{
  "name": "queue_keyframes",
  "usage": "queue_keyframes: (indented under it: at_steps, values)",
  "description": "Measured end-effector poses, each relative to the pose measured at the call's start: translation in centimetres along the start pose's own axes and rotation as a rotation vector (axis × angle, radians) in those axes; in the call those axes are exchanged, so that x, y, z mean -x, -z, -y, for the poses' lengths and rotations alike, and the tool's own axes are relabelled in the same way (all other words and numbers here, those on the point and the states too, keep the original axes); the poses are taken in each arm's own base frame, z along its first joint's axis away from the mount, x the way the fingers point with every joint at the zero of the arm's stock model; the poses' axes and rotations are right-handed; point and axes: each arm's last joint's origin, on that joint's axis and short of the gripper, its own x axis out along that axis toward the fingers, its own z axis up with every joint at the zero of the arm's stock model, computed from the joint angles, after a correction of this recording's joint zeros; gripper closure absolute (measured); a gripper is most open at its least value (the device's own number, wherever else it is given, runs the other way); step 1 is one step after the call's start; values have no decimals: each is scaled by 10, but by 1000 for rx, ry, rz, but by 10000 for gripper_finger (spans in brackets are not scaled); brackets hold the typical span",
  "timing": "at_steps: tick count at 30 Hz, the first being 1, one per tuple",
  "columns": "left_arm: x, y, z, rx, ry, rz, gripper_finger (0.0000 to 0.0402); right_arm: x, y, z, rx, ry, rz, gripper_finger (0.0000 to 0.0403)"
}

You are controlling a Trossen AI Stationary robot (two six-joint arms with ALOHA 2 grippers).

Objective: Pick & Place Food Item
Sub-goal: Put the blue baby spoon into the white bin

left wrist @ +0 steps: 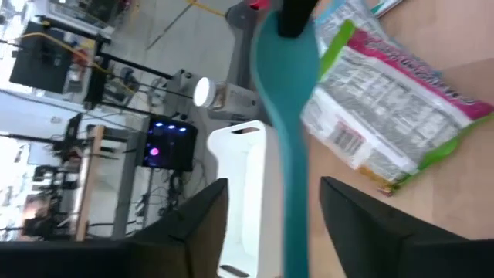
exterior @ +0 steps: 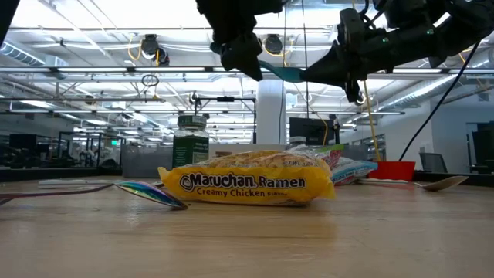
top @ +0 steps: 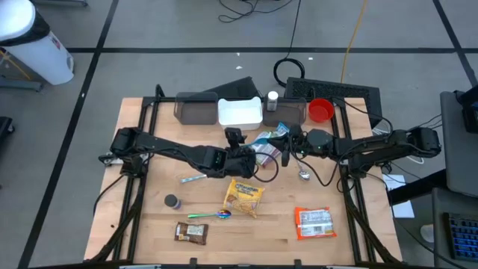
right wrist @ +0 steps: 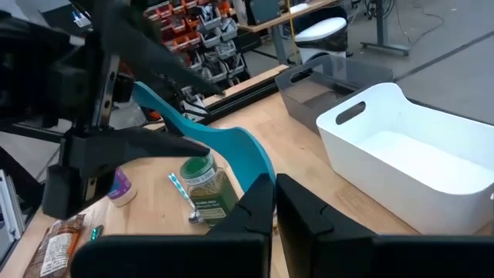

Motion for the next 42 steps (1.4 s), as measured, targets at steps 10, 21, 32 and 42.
queue_keyframes:
  at_steps: [10,21,32,42]
  values:
    - [-3,1,-2,19,19,-1,281,0,-1,0,-1,-2,6,403]
    - [-3,0,-2,10,-1,-3,306,0,0,0,-4,-2,4,403]
    - [-3,0,-3,-33,-19,-3,302,-1,0,6,-11,28,-11,403]
    - [-2,0,-3,-51,-52,-11,311,-1,-1,6,-12,31,-7,403]
